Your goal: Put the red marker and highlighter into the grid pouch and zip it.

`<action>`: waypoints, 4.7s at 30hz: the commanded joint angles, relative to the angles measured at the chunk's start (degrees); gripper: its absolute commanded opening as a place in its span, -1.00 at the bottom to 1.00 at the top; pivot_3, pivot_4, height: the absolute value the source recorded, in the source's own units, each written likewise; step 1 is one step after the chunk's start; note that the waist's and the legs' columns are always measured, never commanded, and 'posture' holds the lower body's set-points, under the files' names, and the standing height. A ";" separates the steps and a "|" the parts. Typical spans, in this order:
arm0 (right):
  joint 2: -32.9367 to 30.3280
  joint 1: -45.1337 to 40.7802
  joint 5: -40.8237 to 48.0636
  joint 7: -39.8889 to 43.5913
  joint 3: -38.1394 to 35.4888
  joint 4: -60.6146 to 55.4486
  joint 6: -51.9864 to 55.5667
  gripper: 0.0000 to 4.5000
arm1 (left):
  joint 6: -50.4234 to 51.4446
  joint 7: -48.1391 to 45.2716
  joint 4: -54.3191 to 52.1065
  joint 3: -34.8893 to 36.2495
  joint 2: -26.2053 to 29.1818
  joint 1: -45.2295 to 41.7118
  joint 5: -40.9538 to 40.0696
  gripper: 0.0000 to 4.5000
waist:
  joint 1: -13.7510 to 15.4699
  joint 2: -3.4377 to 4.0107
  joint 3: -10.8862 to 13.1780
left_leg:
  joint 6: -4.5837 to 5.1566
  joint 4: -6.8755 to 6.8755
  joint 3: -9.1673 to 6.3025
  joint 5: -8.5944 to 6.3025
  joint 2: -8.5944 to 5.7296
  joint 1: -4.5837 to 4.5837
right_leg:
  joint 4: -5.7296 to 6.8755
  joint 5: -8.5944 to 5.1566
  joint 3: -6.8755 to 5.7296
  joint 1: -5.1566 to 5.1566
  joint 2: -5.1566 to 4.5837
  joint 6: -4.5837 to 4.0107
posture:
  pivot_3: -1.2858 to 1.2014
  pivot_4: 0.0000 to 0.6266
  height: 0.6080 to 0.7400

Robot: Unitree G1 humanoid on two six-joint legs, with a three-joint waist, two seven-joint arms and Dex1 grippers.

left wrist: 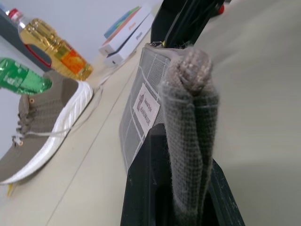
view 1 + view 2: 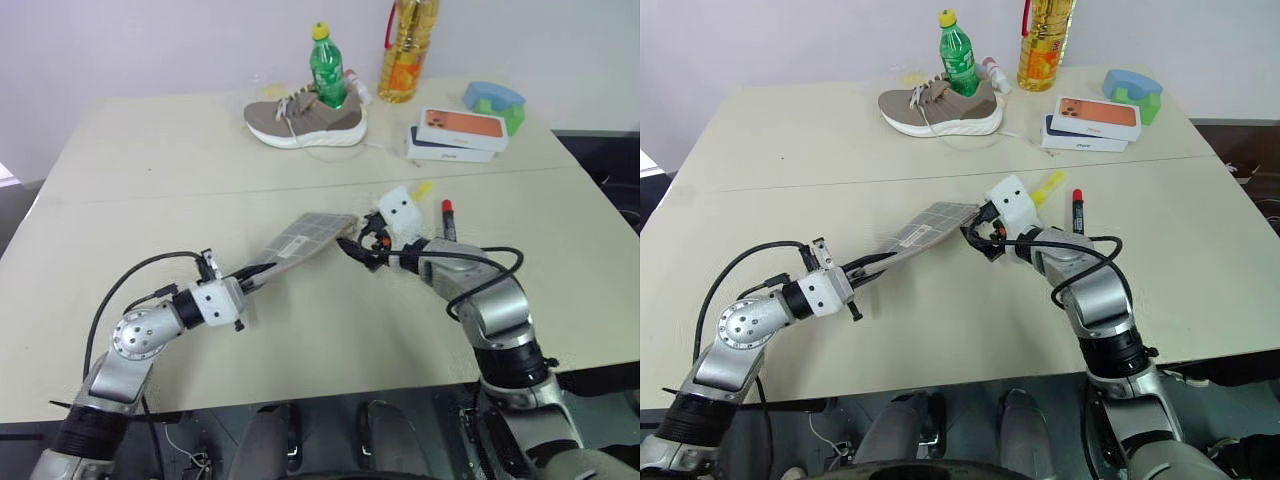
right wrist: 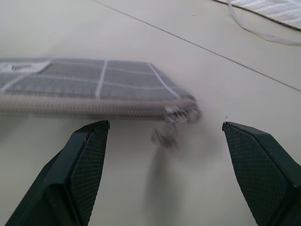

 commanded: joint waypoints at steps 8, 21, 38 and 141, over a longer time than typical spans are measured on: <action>1.14 -1.03 1.54 -1.85 -1.18 -2.20 1.59 -0.98 | -1.77 -0.10 -0.05 0.24 -0.38 -0.32 -0.20 -1.00 | -0.03 0.00 0.00 | 0.00 0.00 0.00 0.00 0.00 0.00 | 0.01 0.00 0.00 0.00 0.01 0.00 | 0.03 -0.52 1.00; -12.32 -3.62 -5.84 5.75 13.45 -11.76 -0.37 -0.98 | 5.37 5.68 4.79 -7.74 -11.05 -7.58 8.92 -1.00 | 0.14 -0.10 0.04 | 0.02 0.08 -0.03 0.01 -0.10 0.00 | 0.02 0.02 -0.01 0.07 0.02 0.05 | 0.03 -0.52 1.00; -15.82 -5.73 -7.47 11.74 19.90 -22.69 2.30 -0.98 | 6.45 13.99 17.51 -10.50 -21.04 -19.42 13.56 -1.00 | 0.23 -0.33 0.12 | 0.02 0.20 -0.13 0.02 -0.10 0.02 | 0.00 0.05 -0.05 0.19 0.02 0.11 | 0.03 -0.52 1.00; -39.45 13.04 -18.73 20.68 -5.21 -10.53 -34.91 -0.82 | 11.65 -12.89 8.72 -4.67 -10.14 -14.25 -10.27 -1.00 | 1.43 -0.40 0.13 | 0.04 0.29 -0.08 0.02 -0.14 0.34 | -0.02 0.04 0.02 0.53 0.01 0.17 | 0.03 -0.52 1.00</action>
